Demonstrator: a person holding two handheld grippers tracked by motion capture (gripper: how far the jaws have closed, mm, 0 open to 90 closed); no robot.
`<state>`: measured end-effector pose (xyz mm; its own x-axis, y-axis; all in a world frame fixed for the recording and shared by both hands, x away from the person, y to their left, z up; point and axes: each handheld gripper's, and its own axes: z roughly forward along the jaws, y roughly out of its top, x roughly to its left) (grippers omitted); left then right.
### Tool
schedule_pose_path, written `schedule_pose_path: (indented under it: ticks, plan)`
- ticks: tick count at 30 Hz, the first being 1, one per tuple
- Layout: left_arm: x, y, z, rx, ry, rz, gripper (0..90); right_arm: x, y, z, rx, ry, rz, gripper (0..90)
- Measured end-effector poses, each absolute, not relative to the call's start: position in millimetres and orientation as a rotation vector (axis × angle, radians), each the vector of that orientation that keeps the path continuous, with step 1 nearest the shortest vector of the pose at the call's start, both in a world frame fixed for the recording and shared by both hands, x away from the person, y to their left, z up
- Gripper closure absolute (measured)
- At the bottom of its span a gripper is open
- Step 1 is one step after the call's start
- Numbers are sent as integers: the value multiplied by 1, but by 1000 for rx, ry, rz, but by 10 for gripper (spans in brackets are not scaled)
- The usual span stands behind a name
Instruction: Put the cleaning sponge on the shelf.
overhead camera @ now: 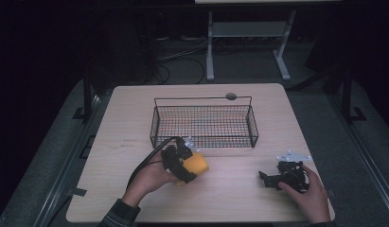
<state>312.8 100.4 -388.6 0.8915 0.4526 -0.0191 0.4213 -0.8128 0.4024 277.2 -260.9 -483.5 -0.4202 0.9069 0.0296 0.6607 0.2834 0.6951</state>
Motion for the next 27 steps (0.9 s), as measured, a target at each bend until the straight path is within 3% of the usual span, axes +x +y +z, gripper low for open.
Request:
schedule_pose_path:
  ticks: [27]
  plan:
    - [347,98,-360,2607,685,145,226,277,-261,-483,1414,2187,909,0]
